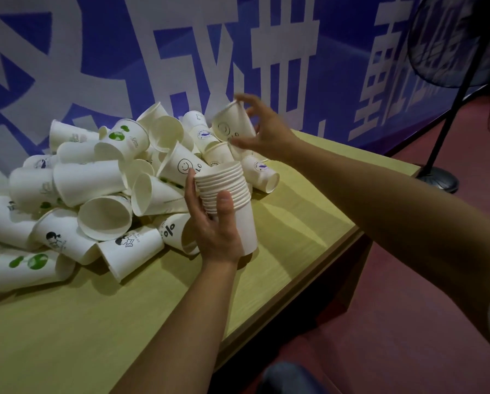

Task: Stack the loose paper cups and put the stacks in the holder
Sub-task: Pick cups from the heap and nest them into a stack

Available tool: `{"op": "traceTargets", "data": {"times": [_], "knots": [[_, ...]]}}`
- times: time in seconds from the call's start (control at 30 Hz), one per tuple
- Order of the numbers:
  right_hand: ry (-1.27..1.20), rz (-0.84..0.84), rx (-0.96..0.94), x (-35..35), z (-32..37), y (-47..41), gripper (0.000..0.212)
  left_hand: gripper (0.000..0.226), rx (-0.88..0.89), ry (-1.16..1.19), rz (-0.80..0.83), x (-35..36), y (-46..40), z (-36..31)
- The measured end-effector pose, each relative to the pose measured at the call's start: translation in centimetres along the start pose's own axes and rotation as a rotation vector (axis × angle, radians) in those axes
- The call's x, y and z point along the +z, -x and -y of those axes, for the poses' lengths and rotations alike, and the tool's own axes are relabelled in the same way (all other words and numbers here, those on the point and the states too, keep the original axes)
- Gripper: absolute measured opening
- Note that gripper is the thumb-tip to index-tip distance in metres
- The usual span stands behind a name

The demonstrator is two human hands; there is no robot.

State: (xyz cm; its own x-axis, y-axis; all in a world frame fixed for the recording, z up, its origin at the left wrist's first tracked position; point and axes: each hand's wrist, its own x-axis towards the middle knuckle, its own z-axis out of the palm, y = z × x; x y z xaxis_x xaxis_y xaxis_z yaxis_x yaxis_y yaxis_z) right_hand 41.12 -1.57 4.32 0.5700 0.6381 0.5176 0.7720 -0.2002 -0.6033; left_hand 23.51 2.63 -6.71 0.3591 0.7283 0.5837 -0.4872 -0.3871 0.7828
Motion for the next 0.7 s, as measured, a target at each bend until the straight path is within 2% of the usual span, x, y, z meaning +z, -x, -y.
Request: {"op": "traceTargets", "data": {"times": [0.1, 0.2, 0.27, 0.37, 0.53, 0.6, 0.7], "knots": [[-0.214, -0.081, 0.014, -2.1, 1.9, 1.9, 0.083, 0.071, 0.012, -0.020, 0.082, 0.1, 0.2, -0.3], [-0.355, -0.066, 0.019, -3.3, 4.1, 5.0, 0.081, 0.065, -0.006, -0.038, 0.105, 0.0, 0.5, -0.8], [-0.355, -0.017, 0.004, -3.2, 4.9, 7.2, 0.081, 0.071, -0.018, -0.040, 0.128, 0.2, 0.7, -1.4], [-0.331, 0.034, 0.007, -1.9, 5.6, 9.8, 0.072, 0.096, 0.012, -0.096, 0.175, 0.5, 1.0, -2.1], [-0.333, -0.117, -0.006, -1.2, 5.9, 12.1, 0.036, 0.084, 0.092, -0.173, 0.188, -0.3, 0.6, -3.4], [-0.298, -0.098, -0.027, -1.1, 5.6, 12.2, 0.026, 0.083, 0.096, -0.213, 0.183, -1.8, 0.1, -3.8], [-0.268, -0.009, -0.024, -0.5, 4.8, 11.7, 0.023, 0.076, 0.126, -0.267, 0.214, -5.0, -0.1, -3.9]]}}
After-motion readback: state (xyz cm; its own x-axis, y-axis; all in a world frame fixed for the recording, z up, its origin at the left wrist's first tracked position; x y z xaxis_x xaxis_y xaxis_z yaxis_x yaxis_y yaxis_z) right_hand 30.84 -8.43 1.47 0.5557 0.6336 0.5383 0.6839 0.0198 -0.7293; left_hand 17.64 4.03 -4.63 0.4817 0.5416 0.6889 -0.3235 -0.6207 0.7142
